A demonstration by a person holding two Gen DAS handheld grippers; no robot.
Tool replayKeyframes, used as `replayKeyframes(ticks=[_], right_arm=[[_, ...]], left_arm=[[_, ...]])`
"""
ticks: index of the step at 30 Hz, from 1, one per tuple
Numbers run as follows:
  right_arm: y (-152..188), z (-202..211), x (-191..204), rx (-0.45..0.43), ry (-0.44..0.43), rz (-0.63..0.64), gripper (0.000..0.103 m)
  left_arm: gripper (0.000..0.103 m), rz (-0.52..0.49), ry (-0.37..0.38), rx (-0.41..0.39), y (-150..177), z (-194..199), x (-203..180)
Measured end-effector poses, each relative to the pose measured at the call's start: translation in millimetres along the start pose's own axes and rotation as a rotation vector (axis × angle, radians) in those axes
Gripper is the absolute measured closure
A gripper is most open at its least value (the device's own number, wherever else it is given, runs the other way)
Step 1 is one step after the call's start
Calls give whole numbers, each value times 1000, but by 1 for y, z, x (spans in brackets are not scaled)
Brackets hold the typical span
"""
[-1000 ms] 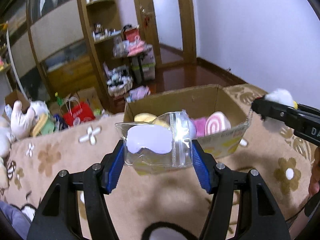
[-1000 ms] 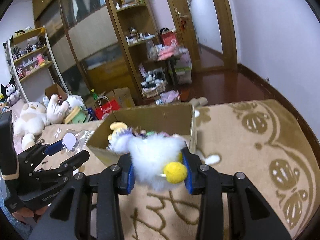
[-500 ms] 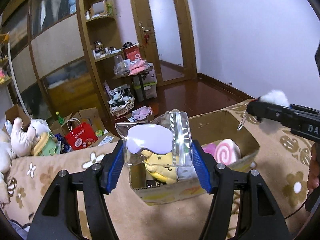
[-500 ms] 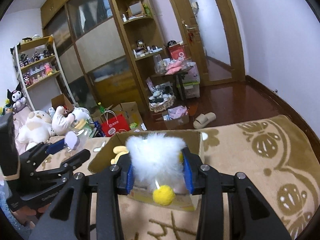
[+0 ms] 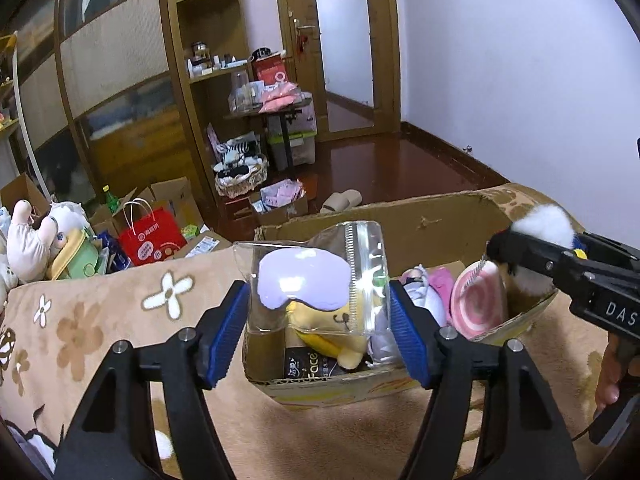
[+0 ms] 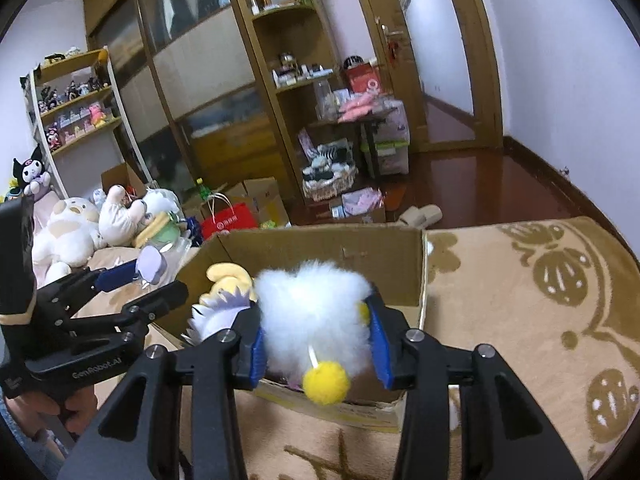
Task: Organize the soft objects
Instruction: 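Lift the bag and the pom-pom up over the box with both tools, then open both tools to drop the bag and pom-pom into the box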
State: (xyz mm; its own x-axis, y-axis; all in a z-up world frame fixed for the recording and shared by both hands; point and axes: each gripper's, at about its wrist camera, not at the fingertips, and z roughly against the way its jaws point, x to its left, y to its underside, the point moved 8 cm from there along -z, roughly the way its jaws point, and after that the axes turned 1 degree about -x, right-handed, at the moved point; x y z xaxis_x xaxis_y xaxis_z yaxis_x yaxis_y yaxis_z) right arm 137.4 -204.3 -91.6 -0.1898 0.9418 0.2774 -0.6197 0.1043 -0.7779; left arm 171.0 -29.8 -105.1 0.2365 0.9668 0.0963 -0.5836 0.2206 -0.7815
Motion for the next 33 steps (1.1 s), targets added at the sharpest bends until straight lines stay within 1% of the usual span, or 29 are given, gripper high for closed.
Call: replayKeyframes(ticks=[4, 6, 7, 8, 10, 12, 13, 14, 15, 16, 17, 18, 19, 21, 24, 29, 33], right_arm=[[4, -7, -4, 20, 7, -6, 56], [5, -8, -5, 24, 10, -6, 56], [5, -8, -5, 26, 12, -5, 55], [6, -7, -5, 26, 16, -5, 54], [6, -4, -6, 24, 29, -4, 47], [5, 0, -6, 20, 36, -1, 46], [5, 4, -7, 17, 45, -1, 43], [4, 6, -7, 15, 49, -3, 40], [4, 11, -7, 11, 52, -9, 33], [3, 15, -7, 3, 53, -18, 28], [1, 20, -7, -7, 56, -25, 27], [0, 26, -8, -17, 66, -30, 22], [-2, 30, -7, -22, 72, -30, 15], [-6, 42, -5, -41, 77, -32, 8], [-11, 57, -1, -58, 91, -33, 0], [-16, 89, 7, -81, 109, -23, 0], [-17, 118, 12, -97, 128, -1, 0]], left_arm=[[31, -3, -22, 27, 6, -8, 1], [25, -12, -54, 39, 8, -10, 3], [19, -12, -62, 40, 9, -11, 3], [17, -7, -65, 33, 8, -9, 4], [15, 5, -61, 20, 7, -4, 5], [11, 13, -53, 13, 7, 3, 6], [10, 15, -59, 6, 6, 7, 7], [10, 17, -74, -4, 6, 12, 8], [10, 13, -76, -7, 6, 18, 9], [10, 11, -76, -10, 6, 22, 8], [10, 15, -81, -20, 6, 29, 9], [10, 20, -82, -27, 6, 37, 10], [9, 25, -83, -31, 6, 41, 12], [4, 47, -87, -39, 6, 54, 15], [3, 87, -91, -54, 7, 72, 22], [3, 124, -99, -83, 7, 106, 30], [3, 156, -98, -99, 13, 133, 34]])
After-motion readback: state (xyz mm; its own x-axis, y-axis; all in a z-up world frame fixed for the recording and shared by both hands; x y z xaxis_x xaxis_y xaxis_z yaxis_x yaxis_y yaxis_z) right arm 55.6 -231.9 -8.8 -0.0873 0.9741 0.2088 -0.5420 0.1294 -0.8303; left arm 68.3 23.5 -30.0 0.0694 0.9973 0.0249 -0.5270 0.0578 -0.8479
